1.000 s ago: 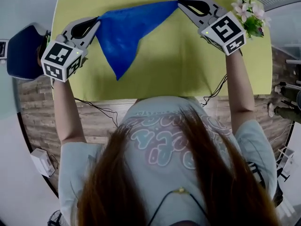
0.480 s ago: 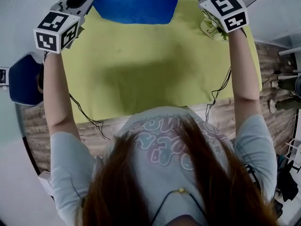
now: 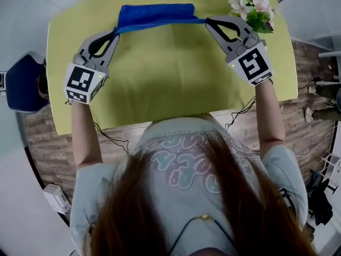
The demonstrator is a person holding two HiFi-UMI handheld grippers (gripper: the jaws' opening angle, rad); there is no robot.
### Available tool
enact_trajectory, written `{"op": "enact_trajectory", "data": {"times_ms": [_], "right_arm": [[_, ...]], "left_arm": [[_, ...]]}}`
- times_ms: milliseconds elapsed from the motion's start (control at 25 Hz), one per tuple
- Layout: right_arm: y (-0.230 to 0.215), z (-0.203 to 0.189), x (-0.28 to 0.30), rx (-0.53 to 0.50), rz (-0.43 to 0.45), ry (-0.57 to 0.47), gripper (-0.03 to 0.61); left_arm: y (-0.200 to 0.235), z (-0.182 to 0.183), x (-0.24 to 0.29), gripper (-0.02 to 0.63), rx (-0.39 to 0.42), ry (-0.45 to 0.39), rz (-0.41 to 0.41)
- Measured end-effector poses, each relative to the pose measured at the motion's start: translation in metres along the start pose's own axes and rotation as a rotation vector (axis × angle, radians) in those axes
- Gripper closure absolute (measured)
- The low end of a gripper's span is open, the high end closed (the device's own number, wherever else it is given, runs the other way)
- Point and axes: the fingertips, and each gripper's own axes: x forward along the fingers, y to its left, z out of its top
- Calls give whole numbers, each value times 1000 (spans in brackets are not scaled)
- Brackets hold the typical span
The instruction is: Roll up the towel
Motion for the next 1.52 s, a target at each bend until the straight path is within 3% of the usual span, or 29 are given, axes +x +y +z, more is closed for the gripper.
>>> {"op": "enact_trajectory", "data": {"times_ms": [160,360,640,760,880,1000,1040,1120,1320,1520], "right_arm": [[63,-39,-3,78,116,51,566],[101,-58,-14,138,186,53,566],[134,-81,-24,79,270,96,566],[141,-86,-24,82,288,99,566],[143,-88,-21,57,304,108,566],[144,-90,-18,1,314,127,566],[143,-91,-17,-16,314,131,566],[141,-90,-17,-28,309,131,566],[140,-88,-20,-12,307,116,566],[147,-90,-28,6,327,111,566]], "left_arm": [[-52,-51,-10,588,-52,100,-42],[-84,-78,-24,588,-67,175,-61],[-107,-101,-41,588,-118,240,-57],[-114,-106,-34,586,-52,291,-56],[-121,-115,-20,459,80,385,-89],[-121,-120,-10,460,157,444,-110],[-119,-120,-8,476,170,447,-102],[-114,-116,-6,584,185,434,-82],[-117,-114,-16,594,174,426,-95],[-131,-115,-33,594,87,390,-98]]}}
